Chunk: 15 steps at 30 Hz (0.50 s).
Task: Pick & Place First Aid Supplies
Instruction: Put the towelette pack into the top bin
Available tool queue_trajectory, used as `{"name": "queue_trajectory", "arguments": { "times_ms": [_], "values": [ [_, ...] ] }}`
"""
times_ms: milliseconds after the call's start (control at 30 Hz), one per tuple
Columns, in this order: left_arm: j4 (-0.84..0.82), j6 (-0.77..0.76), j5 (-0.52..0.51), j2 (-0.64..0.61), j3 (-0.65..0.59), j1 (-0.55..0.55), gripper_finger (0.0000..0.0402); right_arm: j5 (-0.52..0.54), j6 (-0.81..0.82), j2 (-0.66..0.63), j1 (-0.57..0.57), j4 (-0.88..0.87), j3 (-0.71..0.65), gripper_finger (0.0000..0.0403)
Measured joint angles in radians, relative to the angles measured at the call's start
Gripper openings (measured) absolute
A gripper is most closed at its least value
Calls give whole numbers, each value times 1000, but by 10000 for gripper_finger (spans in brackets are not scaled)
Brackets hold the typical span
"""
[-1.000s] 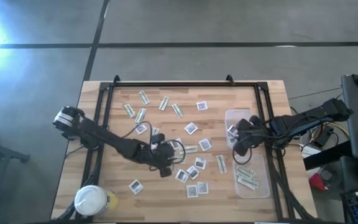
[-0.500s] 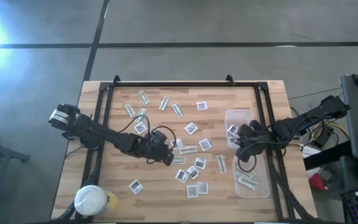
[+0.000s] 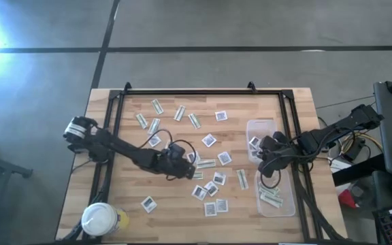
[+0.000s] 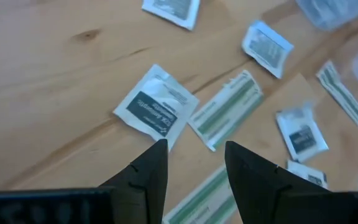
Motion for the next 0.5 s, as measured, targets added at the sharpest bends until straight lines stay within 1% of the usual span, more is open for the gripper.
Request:
{"name": "queue_trajectory", "arguments": {
  "times_ms": [300, 500],
  "values": [
    [16, -89, -61, 46, 0, 3, 154, 2, -15, 0, 0, 2, 0, 84],
    [43, -107, -64, 87, 0, 4, 154, 6, -15, 0, 0, 2, 0, 74]
  ]
}}
